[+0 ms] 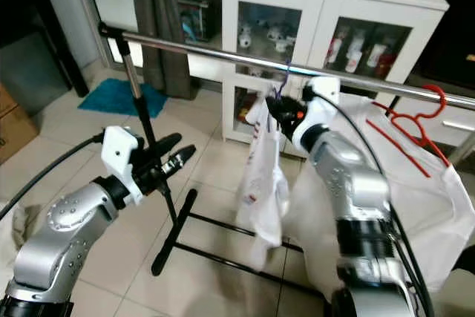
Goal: Hang hanger
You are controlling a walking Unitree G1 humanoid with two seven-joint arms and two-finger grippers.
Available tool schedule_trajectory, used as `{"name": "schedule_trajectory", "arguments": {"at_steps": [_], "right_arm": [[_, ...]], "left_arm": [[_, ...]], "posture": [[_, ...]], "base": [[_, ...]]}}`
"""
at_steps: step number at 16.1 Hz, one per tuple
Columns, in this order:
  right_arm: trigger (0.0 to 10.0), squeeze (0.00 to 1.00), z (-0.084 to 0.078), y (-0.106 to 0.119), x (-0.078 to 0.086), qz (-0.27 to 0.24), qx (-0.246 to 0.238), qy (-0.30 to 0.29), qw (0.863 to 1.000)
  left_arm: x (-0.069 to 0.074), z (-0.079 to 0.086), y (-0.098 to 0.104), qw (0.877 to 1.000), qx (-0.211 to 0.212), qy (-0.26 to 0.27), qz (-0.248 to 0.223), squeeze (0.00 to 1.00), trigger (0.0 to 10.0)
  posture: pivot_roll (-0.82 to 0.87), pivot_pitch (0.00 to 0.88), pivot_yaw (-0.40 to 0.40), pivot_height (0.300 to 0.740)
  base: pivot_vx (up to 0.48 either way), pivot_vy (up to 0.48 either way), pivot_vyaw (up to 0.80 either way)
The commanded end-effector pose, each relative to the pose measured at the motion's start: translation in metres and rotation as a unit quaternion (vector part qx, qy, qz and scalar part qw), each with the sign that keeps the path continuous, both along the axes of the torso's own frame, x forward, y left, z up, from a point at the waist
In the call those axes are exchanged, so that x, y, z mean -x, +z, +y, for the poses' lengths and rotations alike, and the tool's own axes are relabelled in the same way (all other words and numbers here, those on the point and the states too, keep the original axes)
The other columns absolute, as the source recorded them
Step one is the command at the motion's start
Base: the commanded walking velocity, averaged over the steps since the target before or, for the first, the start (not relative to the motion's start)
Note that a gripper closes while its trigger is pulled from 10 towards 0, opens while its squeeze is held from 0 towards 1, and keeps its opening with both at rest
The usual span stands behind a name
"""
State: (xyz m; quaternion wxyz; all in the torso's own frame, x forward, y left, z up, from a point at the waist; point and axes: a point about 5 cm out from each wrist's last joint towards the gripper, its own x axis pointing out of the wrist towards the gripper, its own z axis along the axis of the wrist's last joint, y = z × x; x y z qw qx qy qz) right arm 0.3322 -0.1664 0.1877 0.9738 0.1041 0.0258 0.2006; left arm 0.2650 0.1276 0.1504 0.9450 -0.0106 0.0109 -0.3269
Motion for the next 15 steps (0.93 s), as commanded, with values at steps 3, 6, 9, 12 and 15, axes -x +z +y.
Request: {"name": "schedule_trajectory", "arguments": {"at_steps": [3, 6, 9, 12, 15], "right_arm": [[10.0, 0.0, -0.007, 0.016, 0.031, -0.076, 0.048, -0.015, 0.996], [10.0, 0.0, -0.016, 0.007, 0.045, -0.051, 0.037, -0.079, 0.995], [10.0, 0.0, -0.013, -0.007, 0.053, -0.042, 0.073, -0.105, 0.991], [10.0, 0.0, -0.011, -0.015, 0.057, -0.058, 0.068, -0.121, 0.989], [10.0, 0.01, -0.007, -0.014, 0.056, -0.07, 0.049, -0.127, 0.988]], "left_arm": [[0.005, -0.001, -0.002, 1.0, 0.014, 0.02, 0.018, 0.0, 10.0], [0.002, 0.002, 0.003, 0.998, 0.015, 0.066, -0.02, 0.0, 10.0], [-0.003, 0.002, 0.006, 0.996, 0.007, 0.083, -0.029, 0.0, 10.0], [-0.004, 0.004, 0.006, 0.995, 0.002, 0.095, -0.036, 0.0, 10.0], [-0.005, 0.004, 0.006, 0.995, -0.011, 0.094, -0.039, 0.0, 10.0]], "posture": [[0.07, 0.0, 0.011, 0.74], [0.06, 0.0, 0.008, 0.74], [0.07, 0.0, -0.004, 0.74], [0.07, 0.0, -0.005, 0.74], [0.08, 0.0, -0.004, 0.74]], "base": [[0.0, 0.0, 0.0], [0.0, 0.0, 0.0], [0.0, -0.38, 0.0], [0.0, -0.48, 0.0], [0.0, -0.45, 0.0]]}}
